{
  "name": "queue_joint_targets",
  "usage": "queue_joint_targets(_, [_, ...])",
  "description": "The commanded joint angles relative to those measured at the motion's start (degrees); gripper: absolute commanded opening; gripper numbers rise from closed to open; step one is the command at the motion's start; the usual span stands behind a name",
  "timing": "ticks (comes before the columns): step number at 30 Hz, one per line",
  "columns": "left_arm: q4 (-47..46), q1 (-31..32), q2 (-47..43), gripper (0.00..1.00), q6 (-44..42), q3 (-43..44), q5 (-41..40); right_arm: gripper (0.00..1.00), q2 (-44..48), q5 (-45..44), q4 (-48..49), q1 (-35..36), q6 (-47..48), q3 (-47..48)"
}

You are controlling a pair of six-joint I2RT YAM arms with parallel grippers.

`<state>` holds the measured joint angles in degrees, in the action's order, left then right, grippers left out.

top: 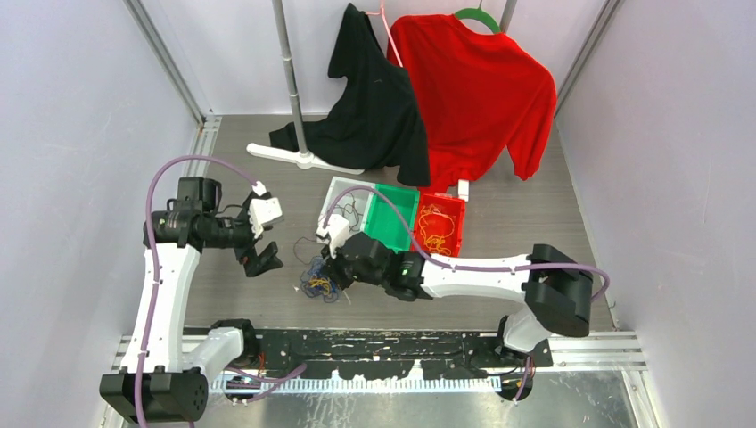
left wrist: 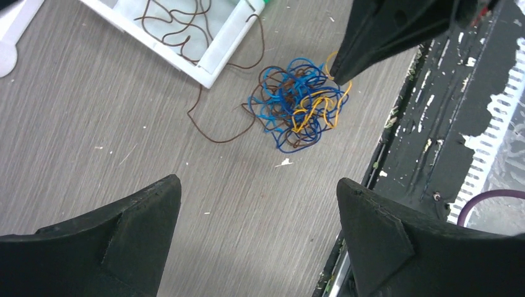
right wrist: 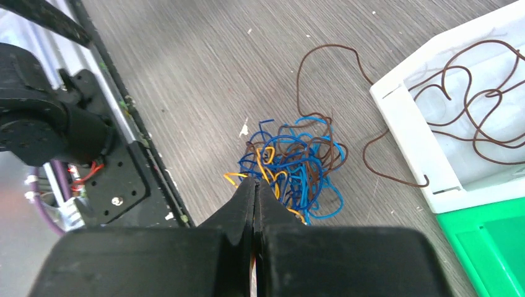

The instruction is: Untangle the cables

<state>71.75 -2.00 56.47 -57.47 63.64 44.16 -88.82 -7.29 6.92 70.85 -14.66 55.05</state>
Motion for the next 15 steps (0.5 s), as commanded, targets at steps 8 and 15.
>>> queue_joint_targets(8, [-6.32,2.31,-7.6,0.93,6.5,-2.67,13.45,0.01,10.8,14.41,8.9,-8.03,-7.74,5.6])
queue_joint_targets(15, [-23.01,8.31,-16.5,0.9,22.92,-12.29,12.3,0.01,9.76,20.6,14.45,-10.52,-14.81,11.2])
